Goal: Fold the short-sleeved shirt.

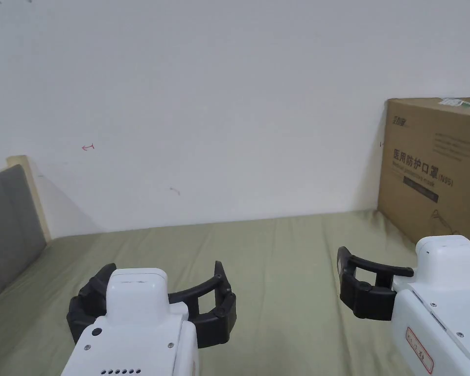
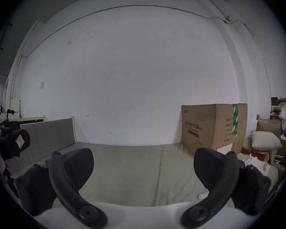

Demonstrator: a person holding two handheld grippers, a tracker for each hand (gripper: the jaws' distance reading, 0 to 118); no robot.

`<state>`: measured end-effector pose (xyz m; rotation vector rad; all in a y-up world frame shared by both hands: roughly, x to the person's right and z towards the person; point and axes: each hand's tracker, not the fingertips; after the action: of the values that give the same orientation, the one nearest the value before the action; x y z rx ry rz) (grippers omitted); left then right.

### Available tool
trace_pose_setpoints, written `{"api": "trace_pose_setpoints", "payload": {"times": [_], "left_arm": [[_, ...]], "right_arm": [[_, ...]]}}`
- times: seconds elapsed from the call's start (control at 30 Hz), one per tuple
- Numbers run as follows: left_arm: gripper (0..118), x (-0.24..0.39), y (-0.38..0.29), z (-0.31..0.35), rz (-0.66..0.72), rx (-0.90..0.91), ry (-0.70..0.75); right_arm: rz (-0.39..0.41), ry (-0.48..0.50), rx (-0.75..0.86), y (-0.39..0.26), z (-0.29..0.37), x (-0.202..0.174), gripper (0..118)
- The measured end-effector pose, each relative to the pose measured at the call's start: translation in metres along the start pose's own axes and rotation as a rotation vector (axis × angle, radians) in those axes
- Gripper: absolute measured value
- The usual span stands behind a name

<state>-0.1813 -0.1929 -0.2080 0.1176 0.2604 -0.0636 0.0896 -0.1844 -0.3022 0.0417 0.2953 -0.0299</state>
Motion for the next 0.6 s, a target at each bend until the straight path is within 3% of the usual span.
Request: {"api": "trace_pose_setpoints", "payload": {"times": [0.17, 0.6], "left_arm": [[118, -0.007, 0.007, -0.009, 0.043, -0.054, -0.030], [118, -0.019, 0.016, -0.021, 0.114, -0.142, 0.079]], "right_arm": [[-0.010, 0.002, -0.017, -0.002, -0.002, -0.003, 118], [-0.010, 0.027, -0.057, -0.008, -0.008, -0.009, 118]]}}
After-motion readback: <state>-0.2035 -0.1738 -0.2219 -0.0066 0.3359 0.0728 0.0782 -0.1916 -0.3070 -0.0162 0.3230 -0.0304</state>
